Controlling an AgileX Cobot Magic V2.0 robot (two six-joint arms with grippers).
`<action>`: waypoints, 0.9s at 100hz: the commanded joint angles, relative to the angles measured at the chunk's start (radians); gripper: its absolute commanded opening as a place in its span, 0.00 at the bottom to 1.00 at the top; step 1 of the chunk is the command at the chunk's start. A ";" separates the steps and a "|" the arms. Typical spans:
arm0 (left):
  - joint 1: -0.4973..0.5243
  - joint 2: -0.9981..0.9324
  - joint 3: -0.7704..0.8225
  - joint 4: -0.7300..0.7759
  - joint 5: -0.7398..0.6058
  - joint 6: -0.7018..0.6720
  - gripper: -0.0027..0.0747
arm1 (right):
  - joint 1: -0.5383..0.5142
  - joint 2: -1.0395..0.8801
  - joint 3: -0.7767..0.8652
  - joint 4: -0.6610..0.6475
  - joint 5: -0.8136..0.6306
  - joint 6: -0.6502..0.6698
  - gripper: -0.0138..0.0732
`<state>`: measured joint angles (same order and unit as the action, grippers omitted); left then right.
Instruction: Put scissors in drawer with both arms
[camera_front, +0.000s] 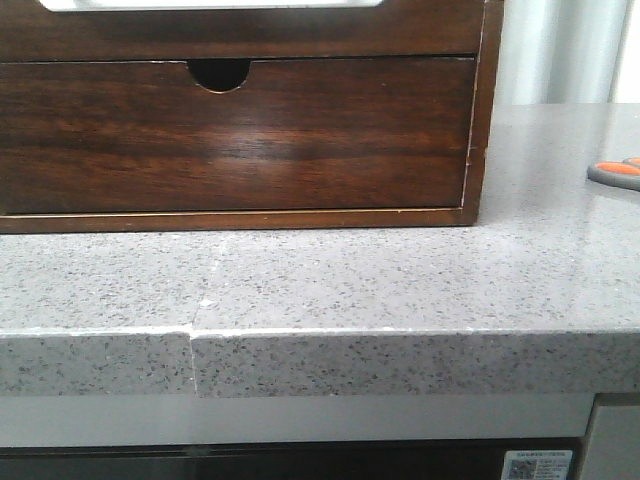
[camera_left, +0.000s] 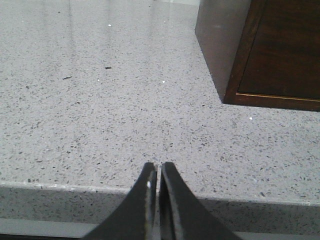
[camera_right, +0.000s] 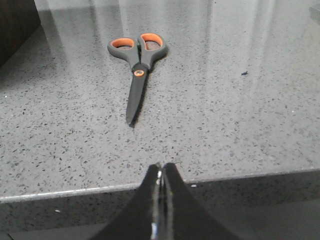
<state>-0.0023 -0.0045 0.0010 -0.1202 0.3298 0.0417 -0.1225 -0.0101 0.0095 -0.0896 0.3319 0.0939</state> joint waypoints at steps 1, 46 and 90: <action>-0.007 -0.028 0.020 -0.012 -0.059 -0.001 0.01 | -0.005 -0.018 0.029 -0.009 -0.010 -0.014 0.09; -0.007 -0.028 0.020 0.033 -0.070 -0.001 0.01 | -0.005 -0.018 0.029 -0.009 -0.010 -0.014 0.09; -0.007 -0.028 0.020 0.188 -0.148 -0.001 0.01 | -0.005 -0.018 0.029 -0.036 -0.010 -0.014 0.09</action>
<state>-0.0023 -0.0045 0.0010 -0.0242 0.3126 0.0417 -0.1225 -0.0101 0.0095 -0.0986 0.3319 0.0923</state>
